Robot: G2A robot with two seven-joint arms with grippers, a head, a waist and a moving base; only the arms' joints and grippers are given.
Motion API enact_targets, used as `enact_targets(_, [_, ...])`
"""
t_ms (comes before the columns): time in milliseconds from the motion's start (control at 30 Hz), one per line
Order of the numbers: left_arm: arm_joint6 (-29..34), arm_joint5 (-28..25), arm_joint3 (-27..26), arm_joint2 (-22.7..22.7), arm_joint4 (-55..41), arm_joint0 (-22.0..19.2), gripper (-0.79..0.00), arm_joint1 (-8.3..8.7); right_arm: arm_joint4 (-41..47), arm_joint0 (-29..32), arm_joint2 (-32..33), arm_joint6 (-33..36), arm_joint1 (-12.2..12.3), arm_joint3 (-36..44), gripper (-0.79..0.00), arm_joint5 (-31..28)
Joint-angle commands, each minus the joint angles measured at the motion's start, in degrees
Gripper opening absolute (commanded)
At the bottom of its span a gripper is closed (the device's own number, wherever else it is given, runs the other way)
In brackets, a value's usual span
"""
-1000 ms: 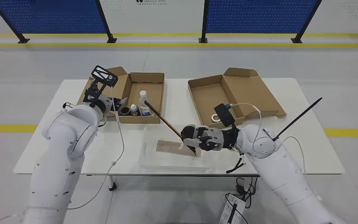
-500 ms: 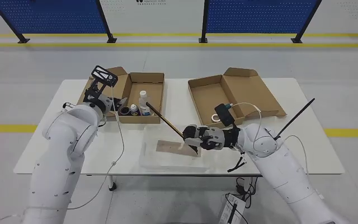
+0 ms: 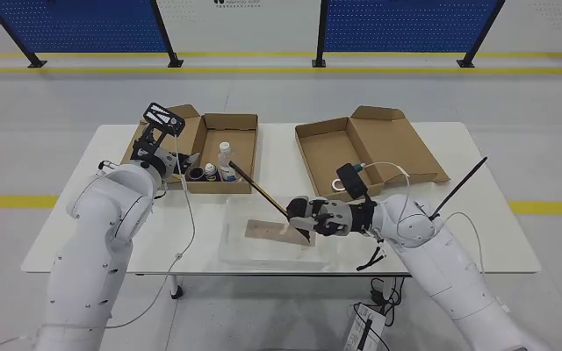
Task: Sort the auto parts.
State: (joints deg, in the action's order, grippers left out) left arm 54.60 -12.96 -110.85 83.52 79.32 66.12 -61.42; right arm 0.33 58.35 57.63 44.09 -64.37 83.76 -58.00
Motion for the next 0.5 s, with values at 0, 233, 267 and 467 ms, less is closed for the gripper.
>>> enact_targets(0, [0.0,0.0,0.0,0.0,0.0,0.0,0.000,0.00,-0.6,-0.1,0.1,0.0,0.1,-0.1,-0.785,0.0])
enact_targets(233, [0.0,0.0,0.0,0.0,0.0,0.0,0.000,0.00,-9.5,-1.4,2.3,-2.3,0.4,-0.1,-0.785,2.7])
enact_targets(267, [0.0,0.0,0.0,0.0,0.0,0.0,0.000,0.00,-11.2,-1.5,2.5,-2.5,0.4,0.1,-0.785,4.1])
enact_targets(467, [0.0,0.0,0.0,0.0,0.0,0.0,0.000,0.00,-19.2,-2.3,4.0,-4.9,0.6,1.0,-0.785,11.0])
